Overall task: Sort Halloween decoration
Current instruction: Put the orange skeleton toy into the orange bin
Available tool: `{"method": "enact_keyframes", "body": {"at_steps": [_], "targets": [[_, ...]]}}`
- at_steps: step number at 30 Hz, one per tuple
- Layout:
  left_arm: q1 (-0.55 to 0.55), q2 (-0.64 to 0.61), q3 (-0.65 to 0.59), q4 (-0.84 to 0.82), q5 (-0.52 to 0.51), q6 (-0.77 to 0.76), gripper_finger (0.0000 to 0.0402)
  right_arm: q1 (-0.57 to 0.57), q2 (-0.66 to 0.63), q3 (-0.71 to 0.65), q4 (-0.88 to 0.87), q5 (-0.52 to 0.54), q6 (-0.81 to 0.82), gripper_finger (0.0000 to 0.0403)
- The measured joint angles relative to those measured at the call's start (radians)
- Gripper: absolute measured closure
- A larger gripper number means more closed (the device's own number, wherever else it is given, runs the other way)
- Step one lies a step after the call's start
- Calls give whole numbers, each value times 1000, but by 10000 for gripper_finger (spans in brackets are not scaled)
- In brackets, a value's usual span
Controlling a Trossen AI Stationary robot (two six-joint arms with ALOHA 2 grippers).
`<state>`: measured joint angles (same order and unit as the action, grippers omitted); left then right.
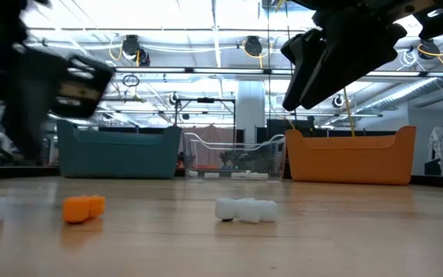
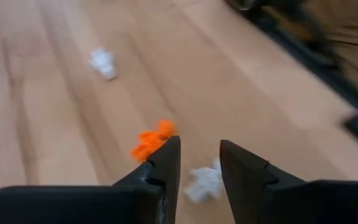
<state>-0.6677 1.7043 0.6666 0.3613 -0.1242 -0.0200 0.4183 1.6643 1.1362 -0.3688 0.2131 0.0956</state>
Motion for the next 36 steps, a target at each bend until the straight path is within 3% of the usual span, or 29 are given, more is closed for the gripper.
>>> {"method": "enact_keyframes", "body": {"at_steps": [5, 8, 10, 19, 25, 31, 36], "targets": [[-47, -26, 0, -51, -31, 24, 286, 0, 0, 0, 3, 0, -3, 271], [-48, -26, 0, -47, -182, 38, 286, 0, 0, 0, 5, 0, -3, 271], [-20, -26, 0, -44, -212, 29, 286, 0, 0, 0, 10, 0, -3, 271], [78, -10, 1, -29, 32, 150, 286, 0, 0, 0, 24, 0, -8, 271], [108, -8, 1, -9, 75, 210, 283, 0, 0, 0, 25, 0, -14, 271], [118, 41, 2, 105, 140, 244, 226, 0, 0, 0, 27, 0, -14, 271], [124, 82, 2, 105, 132, 270, 196, 0, 0, 0, 28, 0, -14, 271]]}}
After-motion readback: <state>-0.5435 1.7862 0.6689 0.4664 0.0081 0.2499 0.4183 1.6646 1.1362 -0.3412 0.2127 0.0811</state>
